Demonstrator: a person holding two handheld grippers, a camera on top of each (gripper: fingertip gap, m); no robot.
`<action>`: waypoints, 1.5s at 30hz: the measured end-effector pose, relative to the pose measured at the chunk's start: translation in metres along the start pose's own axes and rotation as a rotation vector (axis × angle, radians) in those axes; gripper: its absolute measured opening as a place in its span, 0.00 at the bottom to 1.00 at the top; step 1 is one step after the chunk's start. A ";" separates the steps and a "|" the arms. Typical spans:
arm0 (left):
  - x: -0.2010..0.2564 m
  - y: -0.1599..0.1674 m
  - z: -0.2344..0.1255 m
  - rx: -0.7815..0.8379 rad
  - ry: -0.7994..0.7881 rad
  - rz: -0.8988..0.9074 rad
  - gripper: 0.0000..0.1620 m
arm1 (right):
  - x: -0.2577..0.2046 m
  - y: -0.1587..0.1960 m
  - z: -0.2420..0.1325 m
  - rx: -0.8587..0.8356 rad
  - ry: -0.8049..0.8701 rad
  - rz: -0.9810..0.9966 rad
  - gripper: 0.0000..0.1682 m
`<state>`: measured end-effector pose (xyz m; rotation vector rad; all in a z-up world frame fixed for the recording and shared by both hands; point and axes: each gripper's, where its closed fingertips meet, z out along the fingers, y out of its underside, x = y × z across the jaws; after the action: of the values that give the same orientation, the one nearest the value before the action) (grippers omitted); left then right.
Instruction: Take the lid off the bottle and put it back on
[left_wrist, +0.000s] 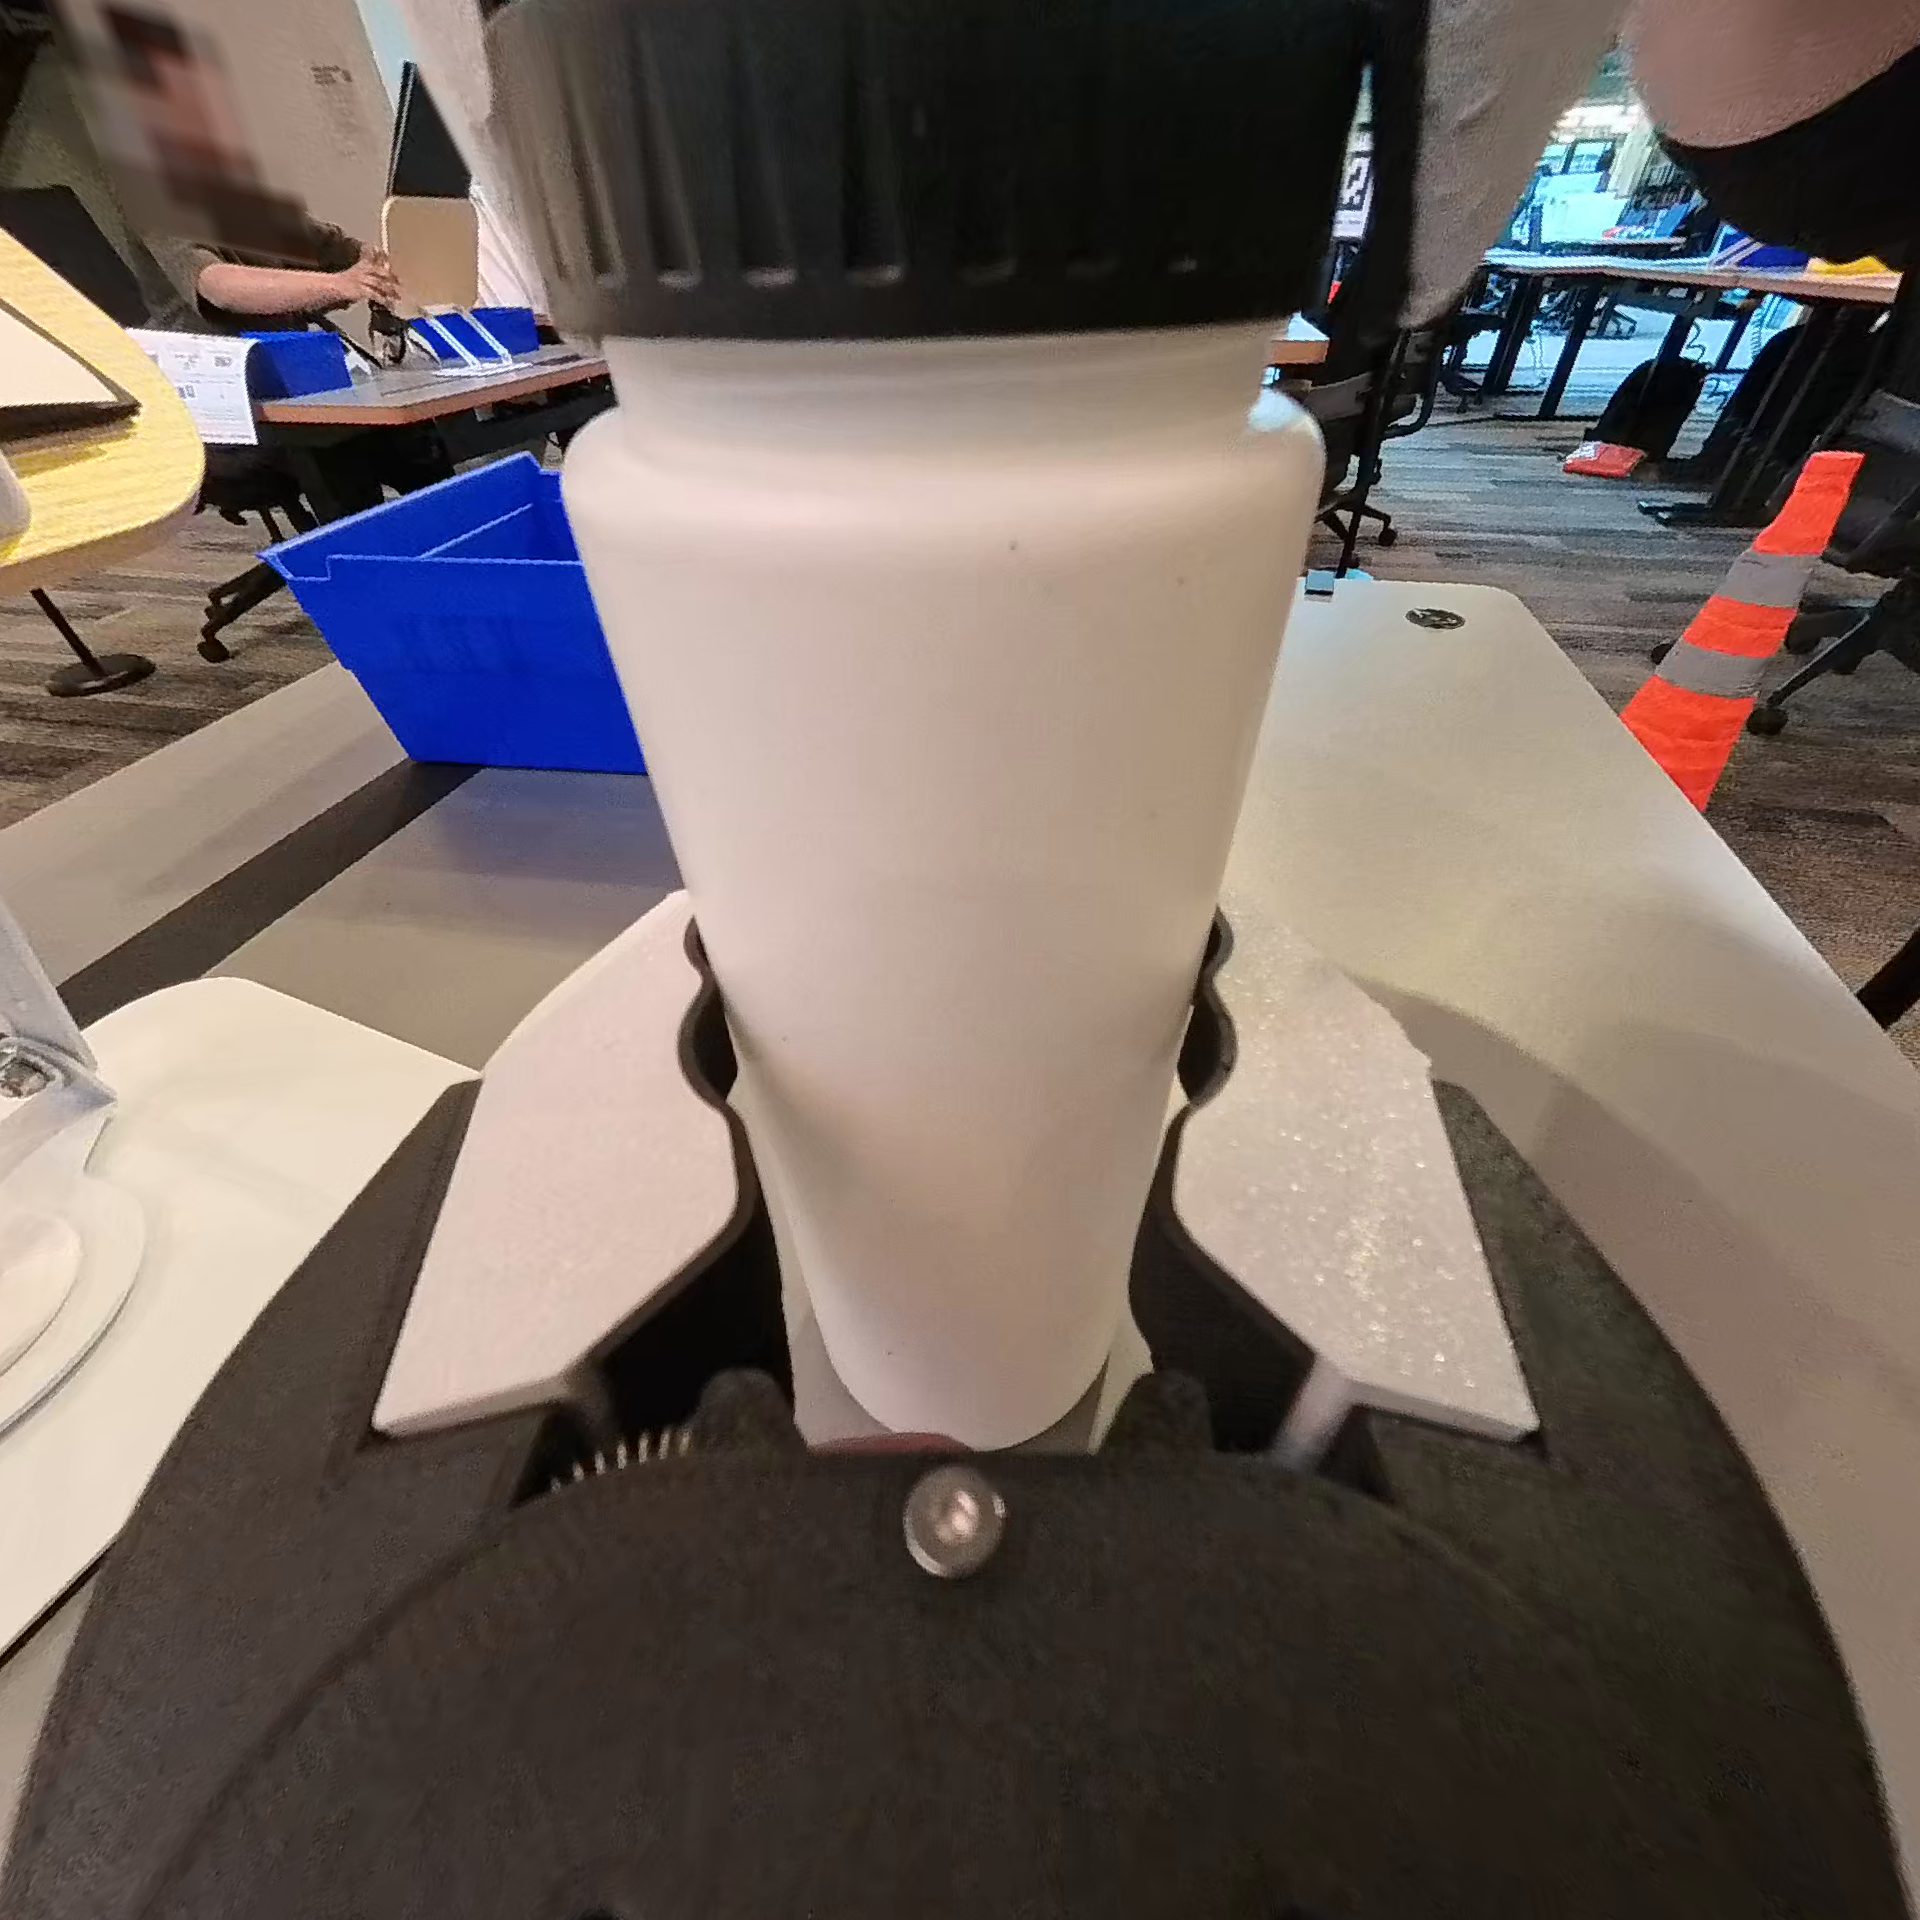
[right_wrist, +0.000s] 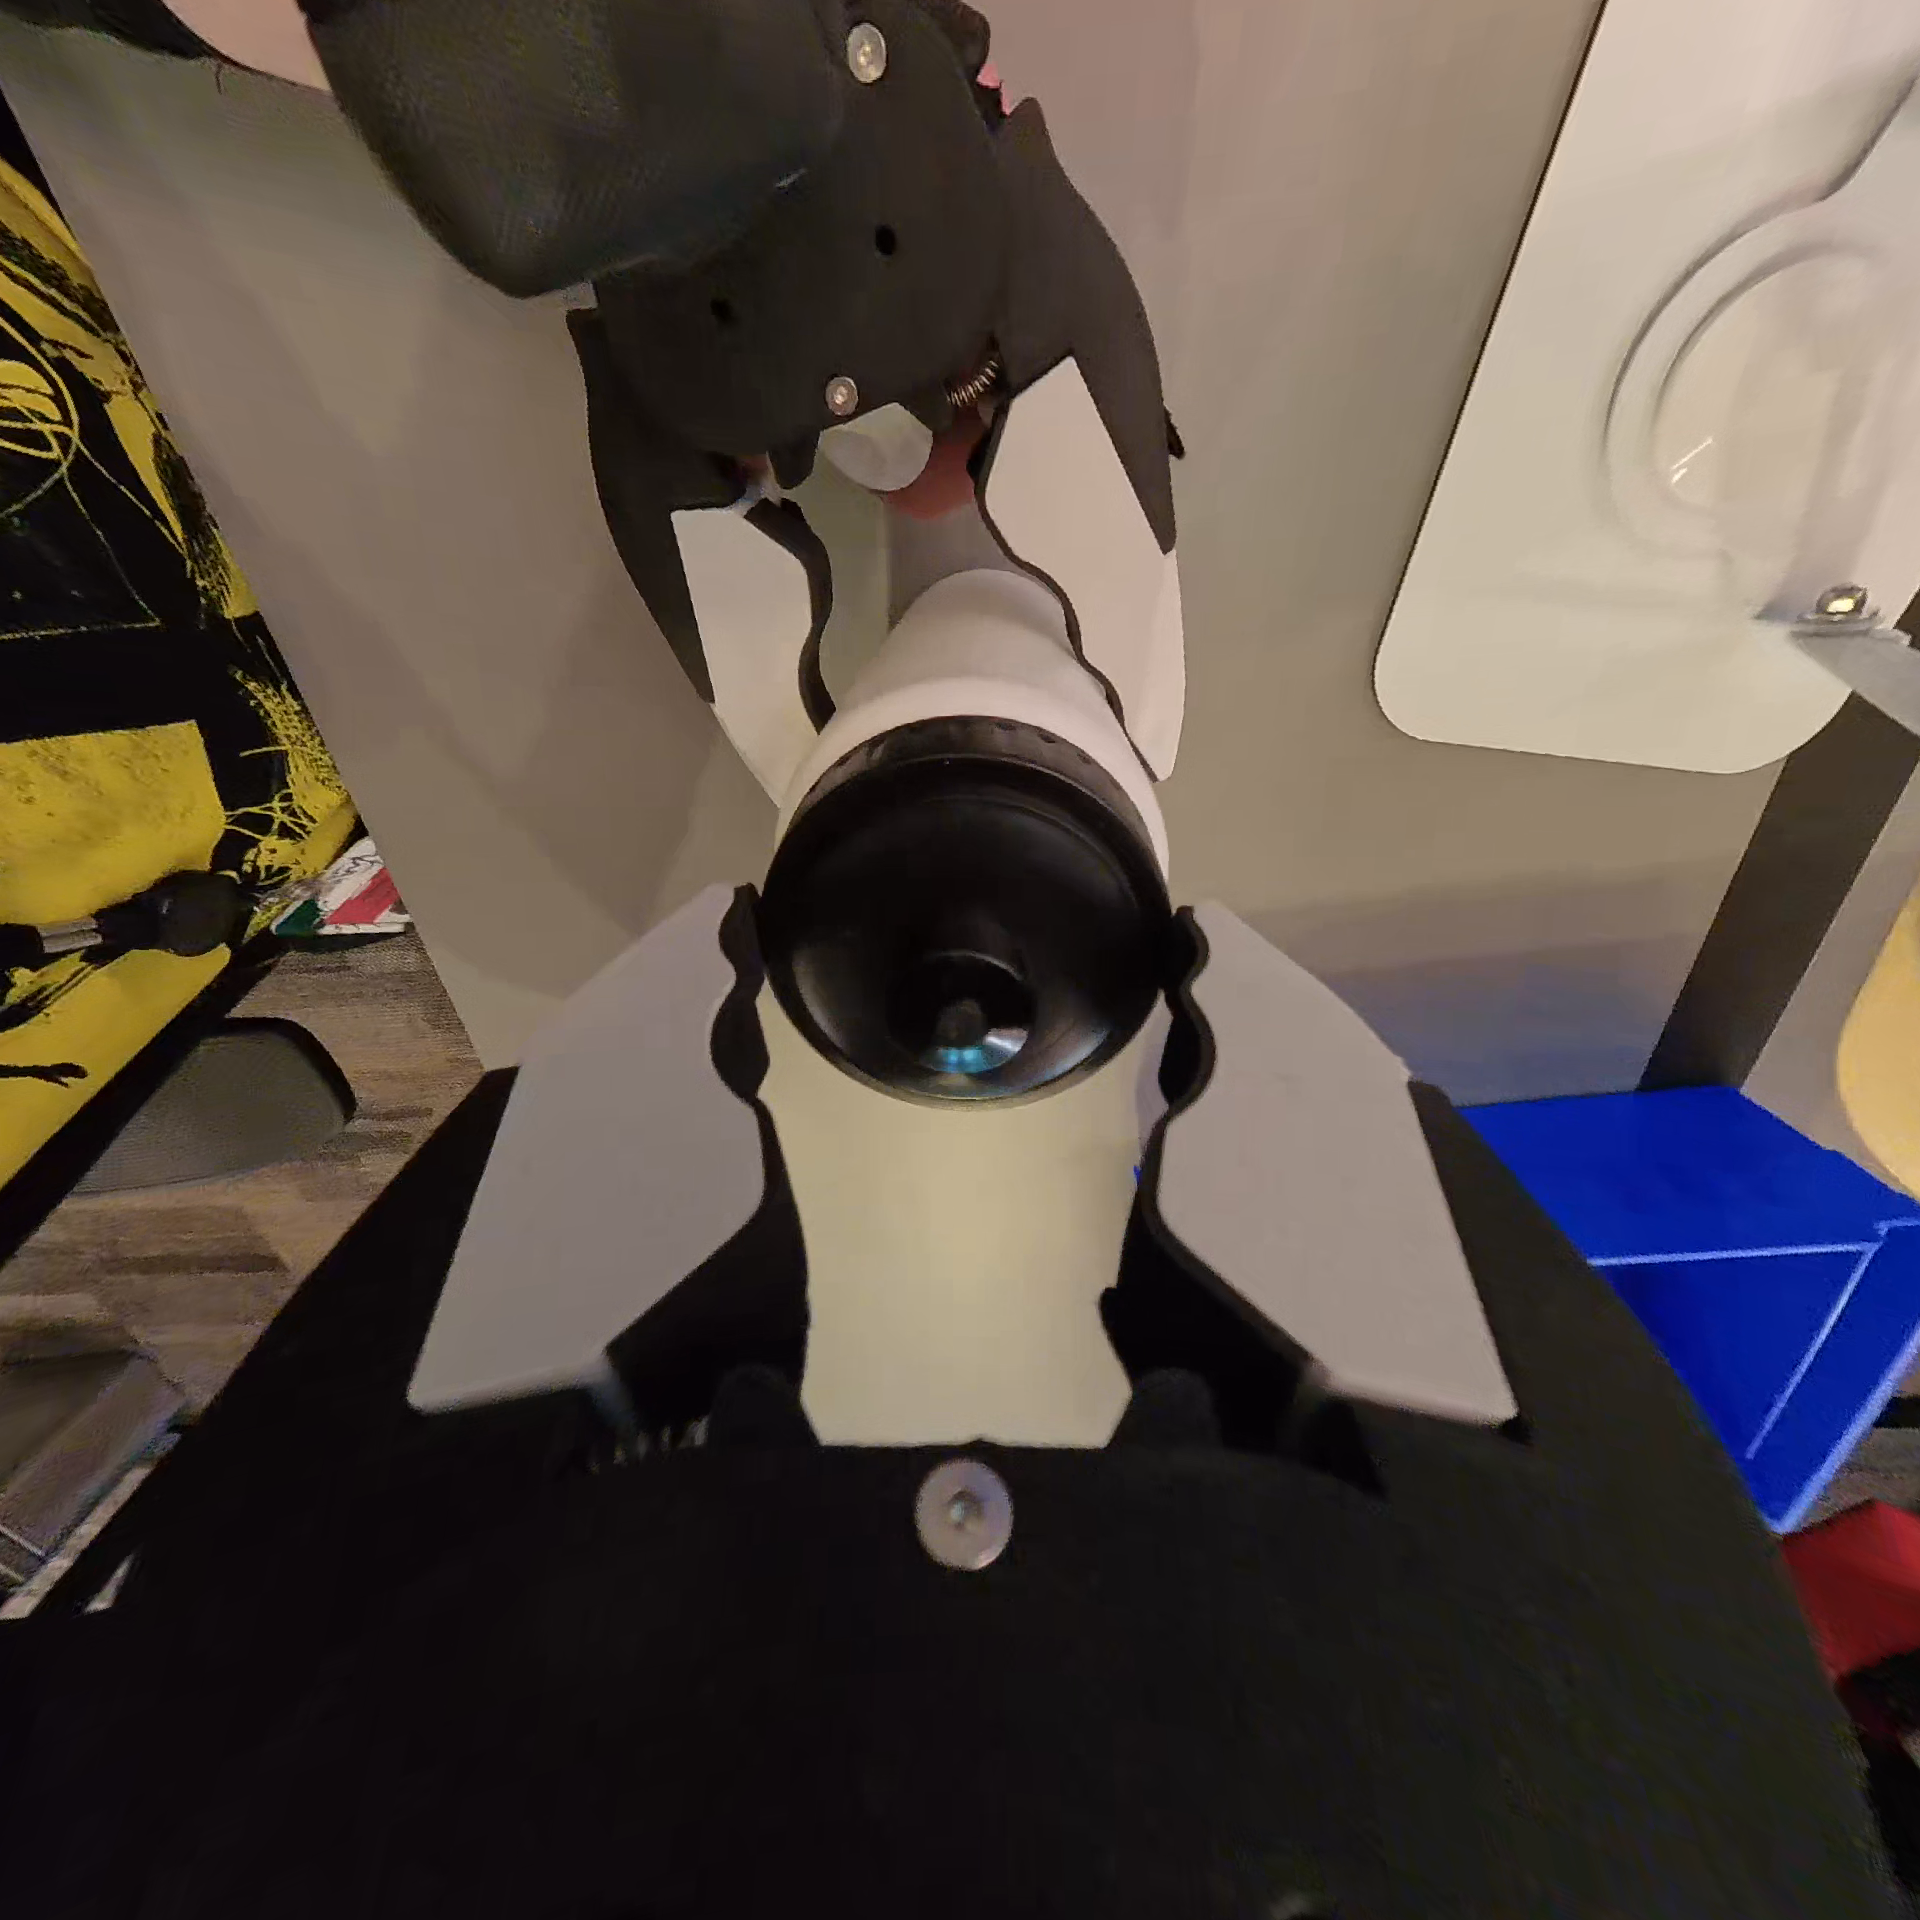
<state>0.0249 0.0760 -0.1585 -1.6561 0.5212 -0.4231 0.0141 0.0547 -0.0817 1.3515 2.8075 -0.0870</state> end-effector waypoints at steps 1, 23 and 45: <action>0.000 0.000 0.000 0.000 0.000 0.001 0.53 | 0.000 0.000 0.000 -0.009 0.007 -0.019 0.45; 0.001 0.000 0.000 0.002 0.008 0.000 0.53 | 0.007 0.003 -0.006 -0.266 0.159 -0.367 0.48; 0.001 0.000 0.000 0.003 0.013 -0.004 0.52 | 0.002 0.005 -0.011 -0.223 0.142 -0.452 0.41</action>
<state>0.0261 0.0756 -0.1586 -1.6528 0.5265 -0.4377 0.0165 0.0597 -0.0710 0.6893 3.0684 0.3161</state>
